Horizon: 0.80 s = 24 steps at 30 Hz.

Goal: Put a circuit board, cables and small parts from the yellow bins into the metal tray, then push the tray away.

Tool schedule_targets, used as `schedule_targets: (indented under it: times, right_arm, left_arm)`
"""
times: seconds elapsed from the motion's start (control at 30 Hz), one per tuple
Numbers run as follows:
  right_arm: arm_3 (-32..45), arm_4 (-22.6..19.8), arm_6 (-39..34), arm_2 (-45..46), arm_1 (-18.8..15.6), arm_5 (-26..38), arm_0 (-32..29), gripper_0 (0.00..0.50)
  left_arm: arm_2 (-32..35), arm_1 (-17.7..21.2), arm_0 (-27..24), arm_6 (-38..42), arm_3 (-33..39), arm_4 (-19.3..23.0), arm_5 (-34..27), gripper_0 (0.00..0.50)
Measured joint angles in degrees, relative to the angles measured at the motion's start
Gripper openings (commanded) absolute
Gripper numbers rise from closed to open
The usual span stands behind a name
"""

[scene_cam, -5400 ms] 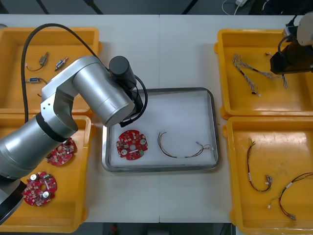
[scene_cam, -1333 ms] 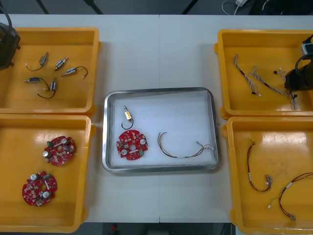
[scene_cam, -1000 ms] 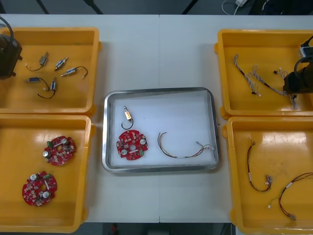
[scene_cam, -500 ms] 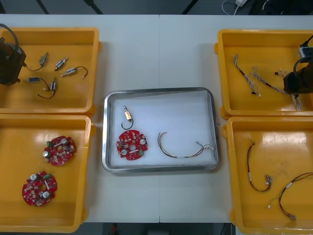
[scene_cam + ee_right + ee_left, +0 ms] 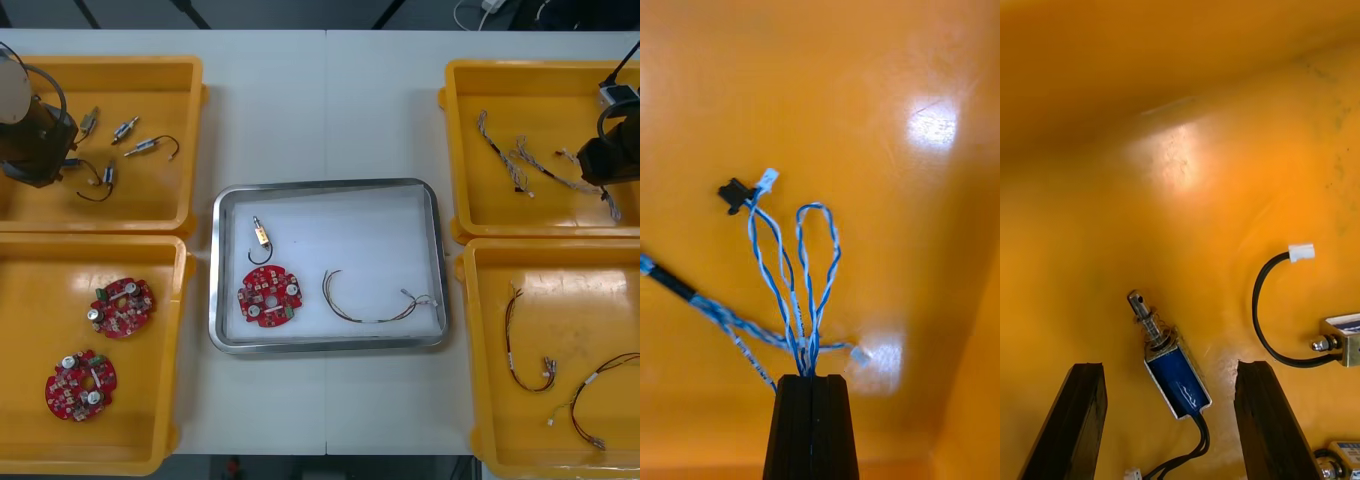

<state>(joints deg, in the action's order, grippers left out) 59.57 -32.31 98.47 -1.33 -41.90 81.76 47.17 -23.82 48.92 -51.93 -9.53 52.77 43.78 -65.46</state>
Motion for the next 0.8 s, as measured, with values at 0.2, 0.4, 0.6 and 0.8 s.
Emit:
schedule_targets:
  times: [0.2, 0.4, 0.6, 0.8]
  right_arm:
    - [6.51, 0.24, 0.00, 1.89, -0.06, 8.81, 0.01, 0.000]
    - [13.02, 0.17, 0.00, 3.80, -0.25, 17.53, 0.02, 0.000]
    - [20.22, 0.01, 0.00, 4.20, -0.65, 25.56, 0.02, 0.000]
    - [27.99, -1.36, 0.01, 4.20, -0.81, 27.80, 0.02, 0.000]
  left_arm:
    - [0.00, -0.43, 0.00, 0.00, -0.01, 0.00, 0.00, 0.500]
    - [0.00, -0.52, 0.00, -0.02, -0.02, -0.06, -0.06, 0.500]
    - [0.00, -0.58, 0.01, -0.04, -0.07, -0.62, -0.10, 0.500]
    - [0.00, -0.58, 0.02, -0.52, -0.10, -0.92, -0.11, 0.500]
